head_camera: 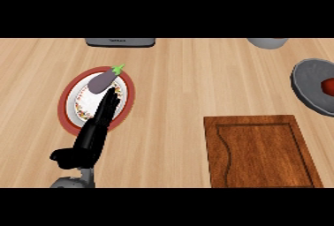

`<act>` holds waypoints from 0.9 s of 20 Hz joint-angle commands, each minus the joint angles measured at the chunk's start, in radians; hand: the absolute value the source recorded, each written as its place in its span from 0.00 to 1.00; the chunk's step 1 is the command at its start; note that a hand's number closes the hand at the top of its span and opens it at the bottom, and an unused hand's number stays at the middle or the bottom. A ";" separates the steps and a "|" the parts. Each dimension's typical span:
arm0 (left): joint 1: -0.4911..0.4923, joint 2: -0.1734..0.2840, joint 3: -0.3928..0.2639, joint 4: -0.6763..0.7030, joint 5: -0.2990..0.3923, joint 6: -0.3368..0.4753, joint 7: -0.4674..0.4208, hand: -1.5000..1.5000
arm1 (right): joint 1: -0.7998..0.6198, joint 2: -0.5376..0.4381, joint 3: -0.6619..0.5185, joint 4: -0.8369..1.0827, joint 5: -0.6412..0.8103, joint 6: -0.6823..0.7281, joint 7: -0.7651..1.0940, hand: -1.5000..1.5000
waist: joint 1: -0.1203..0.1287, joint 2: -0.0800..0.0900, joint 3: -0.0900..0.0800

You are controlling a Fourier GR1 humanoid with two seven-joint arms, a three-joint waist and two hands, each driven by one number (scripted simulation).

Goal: Pick the bell pepper from the cutting board and place it in the pan

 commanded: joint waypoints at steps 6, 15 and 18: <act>-0.002 -0.003 0.026 0.064 0.018 -0.025 -0.055 0.50 | 0.087 -0.013 0.029 -0.035 -0.010 0.093 -0.127 0.00 | -0.012 -0.005 -0.003; -0.018 0.008 0.035 -0.003 0.032 -0.032 0.018 0.50 | 0.138 -0.014 0.060 -0.033 -0.008 0.045 -0.166 0.00 | -0.005 -0.005 -0.001; -0.070 -0.015 0.039 0.069 0.006 -0.006 -0.009 0.50 | 0.122 -0.020 0.071 -0.028 -0.005 0.040 -0.150 0.00 | -0.007 -0.002 0.000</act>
